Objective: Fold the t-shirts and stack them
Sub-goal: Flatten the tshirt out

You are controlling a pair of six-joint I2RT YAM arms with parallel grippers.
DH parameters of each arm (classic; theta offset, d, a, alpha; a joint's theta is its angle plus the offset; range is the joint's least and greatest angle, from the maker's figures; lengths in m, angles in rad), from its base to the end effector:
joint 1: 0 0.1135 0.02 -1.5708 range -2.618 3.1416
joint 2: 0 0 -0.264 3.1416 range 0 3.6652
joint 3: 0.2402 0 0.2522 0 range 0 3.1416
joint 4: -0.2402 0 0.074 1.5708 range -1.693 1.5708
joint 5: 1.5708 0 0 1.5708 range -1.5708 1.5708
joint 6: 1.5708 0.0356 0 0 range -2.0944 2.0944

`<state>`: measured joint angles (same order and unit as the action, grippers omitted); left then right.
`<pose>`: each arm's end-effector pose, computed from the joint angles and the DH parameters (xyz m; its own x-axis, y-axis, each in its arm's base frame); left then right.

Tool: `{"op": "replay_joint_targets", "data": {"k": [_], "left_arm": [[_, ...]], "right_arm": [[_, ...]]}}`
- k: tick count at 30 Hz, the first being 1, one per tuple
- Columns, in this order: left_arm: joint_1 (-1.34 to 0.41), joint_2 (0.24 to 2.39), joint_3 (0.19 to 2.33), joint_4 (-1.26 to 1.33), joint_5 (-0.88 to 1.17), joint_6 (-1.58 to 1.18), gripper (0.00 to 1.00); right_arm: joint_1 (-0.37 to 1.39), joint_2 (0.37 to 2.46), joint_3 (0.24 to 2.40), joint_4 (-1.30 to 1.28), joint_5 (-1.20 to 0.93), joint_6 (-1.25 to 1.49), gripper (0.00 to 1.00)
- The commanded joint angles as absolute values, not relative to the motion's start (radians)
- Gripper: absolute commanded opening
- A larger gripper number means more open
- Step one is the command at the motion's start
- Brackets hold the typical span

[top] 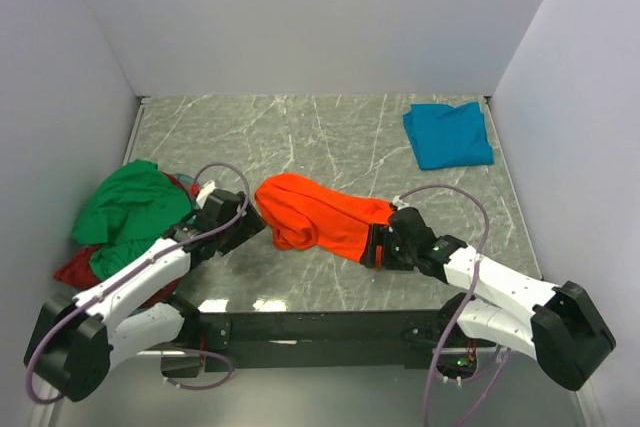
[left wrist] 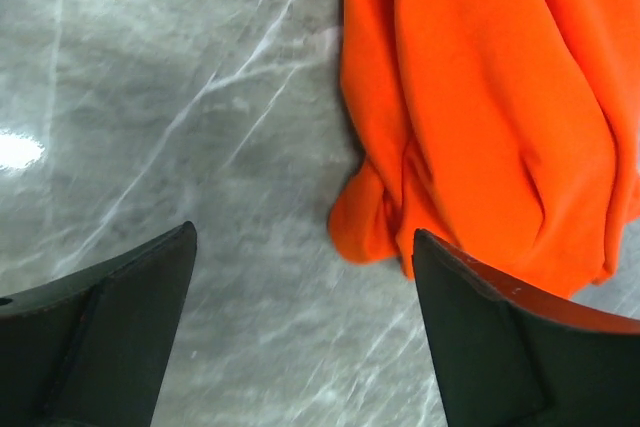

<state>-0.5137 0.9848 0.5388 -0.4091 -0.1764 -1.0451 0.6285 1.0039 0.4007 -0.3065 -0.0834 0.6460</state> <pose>0.1707 -0.0891 0.1996 -0.6615 -0.6045 -0.4438 -0.3760 0.7794 -0.5011 0.1448 0.1089 0.1602 -0.8874 0.0966 -0.4507 -0.1165 0.8990 0.4221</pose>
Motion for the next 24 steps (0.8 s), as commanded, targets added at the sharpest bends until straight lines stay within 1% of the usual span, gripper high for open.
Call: {"op": "replay_joint_targets", "data": {"k": [1,3,4,6,7,8,10,11,13,15,18,19,21,23,24], "left_arm": [[-0.503,1.052,0.569,-0.284,-0.155,-1.037,0.90],[-0.488,1.113,0.589,-0.258,-0.137,-1.025,0.84],[-0.480,1.135,0.597,-0.258,-0.129,-1.014,0.79],[-0.460,1.192,0.614,-0.258,-0.112,-1.009,0.72],[-0.457,1.206,0.617,-0.246,-0.107,-1.005,0.68],[-0.450,1.225,0.614,-0.236,-0.104,-1.003,0.67],[-0.439,1.242,0.609,-0.207,-0.087,-0.999,0.66],[-0.431,1.256,0.609,-0.195,-0.078,-0.997,0.65],[-0.428,1.270,0.611,-0.160,-0.058,-0.992,0.65],[-0.425,1.296,0.617,-0.141,-0.055,-0.988,0.65],[-0.414,1.345,0.641,-0.117,-0.052,-0.977,0.64],[-0.411,1.360,0.655,-0.106,-0.035,-0.974,0.63],[-0.407,1.405,0.673,-0.080,-0.026,-0.968,0.61],[-0.403,1.451,0.702,-0.068,-0.014,-0.962,0.56],[-0.403,1.468,0.713,-0.060,-0.009,-0.954,0.50]], "right_arm": [[0.637,1.051,0.437,-0.250,-0.008,0.679,0.82],[0.638,1.072,0.440,-0.247,0.032,0.699,0.80],[0.638,1.078,0.443,-0.248,0.043,0.706,0.80],[0.638,1.100,0.446,-0.249,0.064,0.721,0.77],[0.638,1.106,0.446,-0.242,0.064,0.724,0.73],[0.638,1.123,0.446,-0.239,0.064,0.729,0.65],[0.638,1.134,0.449,-0.230,0.060,0.732,0.54],[0.638,1.141,0.451,-0.229,0.060,0.732,0.45],[0.638,1.143,0.459,-0.233,0.066,0.730,0.38],[0.638,1.134,0.466,-0.244,0.080,0.732,0.28],[0.638,1.111,0.476,-0.256,0.097,0.724,0.17],[0.637,1.094,0.479,-0.262,0.100,0.723,0.16],[0.638,1.083,0.488,-0.273,0.104,0.719,0.09],[0.638,1.063,0.494,-0.282,0.117,0.715,0.06],[0.638,1.058,0.498,-0.288,0.123,0.713,0.06]]}}
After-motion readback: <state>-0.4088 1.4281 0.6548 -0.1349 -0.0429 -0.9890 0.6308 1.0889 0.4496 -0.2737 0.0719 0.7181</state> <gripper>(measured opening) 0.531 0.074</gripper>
